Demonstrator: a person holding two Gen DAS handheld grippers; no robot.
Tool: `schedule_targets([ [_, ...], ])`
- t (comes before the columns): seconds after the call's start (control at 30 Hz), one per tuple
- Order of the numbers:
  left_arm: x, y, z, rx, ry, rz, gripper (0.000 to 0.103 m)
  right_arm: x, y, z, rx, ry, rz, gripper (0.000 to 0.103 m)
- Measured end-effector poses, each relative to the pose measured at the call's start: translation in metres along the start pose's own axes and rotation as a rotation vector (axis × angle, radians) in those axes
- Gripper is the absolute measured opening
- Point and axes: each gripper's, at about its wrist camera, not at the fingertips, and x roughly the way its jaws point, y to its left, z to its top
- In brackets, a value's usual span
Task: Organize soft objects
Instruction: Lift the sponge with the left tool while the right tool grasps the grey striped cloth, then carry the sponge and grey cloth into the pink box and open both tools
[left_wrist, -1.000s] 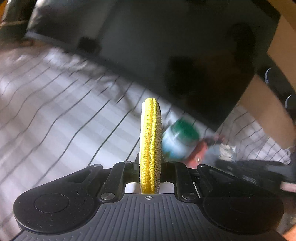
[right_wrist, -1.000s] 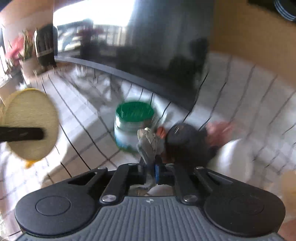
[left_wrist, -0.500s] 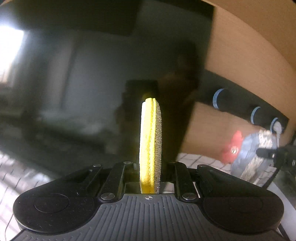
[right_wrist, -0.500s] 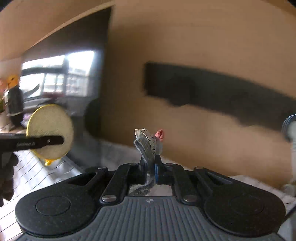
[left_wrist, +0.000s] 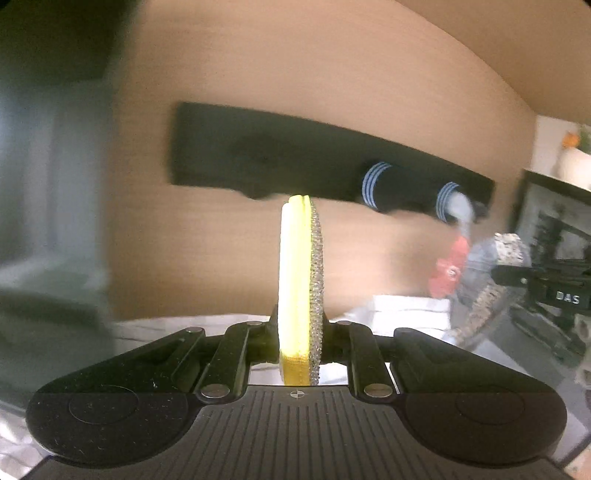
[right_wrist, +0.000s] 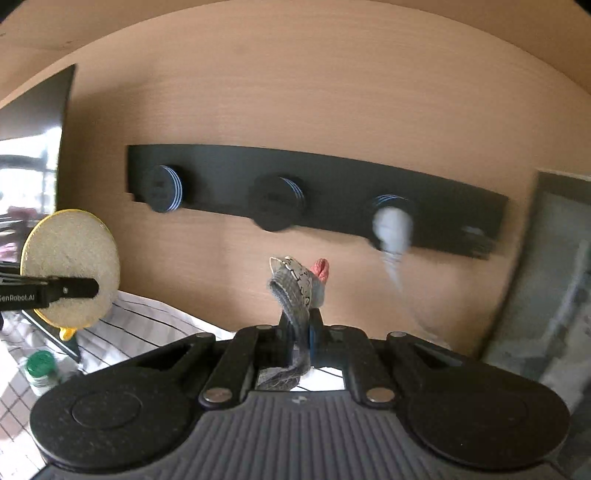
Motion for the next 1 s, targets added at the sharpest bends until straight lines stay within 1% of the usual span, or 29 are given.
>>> schedule_targets([
  [0.1, 0.023, -0.025, -0.003, -0.013, 0.039, -0.08, 0.017, -0.003, -0.016, -0.008, 0.02, 0.01, -0.037, 0.008],
  [0.23, 0.049, -0.06, -0.007, -0.02, 0.093, -0.166, 0.017, -0.009, -0.039, -0.023, 0.051, 0.032, -0.067, 0.008],
  [0.37, 0.063, -0.087, -0.014, 0.0, 0.123, -0.209, 0.017, -0.012, -0.051, -0.037, 0.067, 0.056, -0.077, 0.008],
  [0.47, 0.079, -0.102, -0.016, -0.019, 0.152, -0.23, 0.018, -0.015, -0.056, -0.046, 0.065, 0.068, -0.073, 0.008],
  [0.5, 0.084, -0.103, -0.018, -0.038, 0.17, -0.245, 0.018, -0.016, -0.057, -0.048, 0.065, 0.071, -0.072, 0.008],
  [0.63, 0.096, -0.103, -0.039, -0.141, 0.284, -0.373, 0.018, -0.016, -0.064, -0.057, 0.093, 0.082, -0.047, 0.008],
  [0.7, 0.101, -0.108, -0.054, -0.143, 0.329, -0.4, 0.019, -0.013, -0.068, -0.062, 0.117, 0.096, -0.024, 0.008],
  [0.73, 0.104, -0.113, -0.062, -0.111, 0.352, -0.382, 0.019, -0.01, -0.068, -0.065, 0.13, 0.109, -0.012, 0.008],
  [0.77, 0.108, -0.121, -0.067, -0.073, 0.372, -0.346, 0.019, -0.008, -0.068, -0.069, 0.139, 0.122, -0.002, 0.008],
  [0.83, 0.115, -0.131, -0.078, 0.011, 0.403, -0.249, 0.019, -0.001, -0.067, -0.077, 0.159, 0.155, 0.025, 0.008],
  [0.87, 0.117, -0.133, -0.081, 0.03, 0.414, -0.226, 0.019, 0.002, -0.066, -0.082, 0.168, 0.171, 0.039, 0.008],
  [0.9, 0.116, -0.131, -0.084, 0.027, 0.414, -0.213, 0.019, 0.007, -0.064, -0.087, 0.179, 0.192, 0.061, 0.008],
  [1.0, 0.102, -0.111, -0.084, -0.079, 0.346, -0.175, 0.019, 0.02, -0.057, -0.106, 0.218, 0.262, 0.158, 0.008],
])
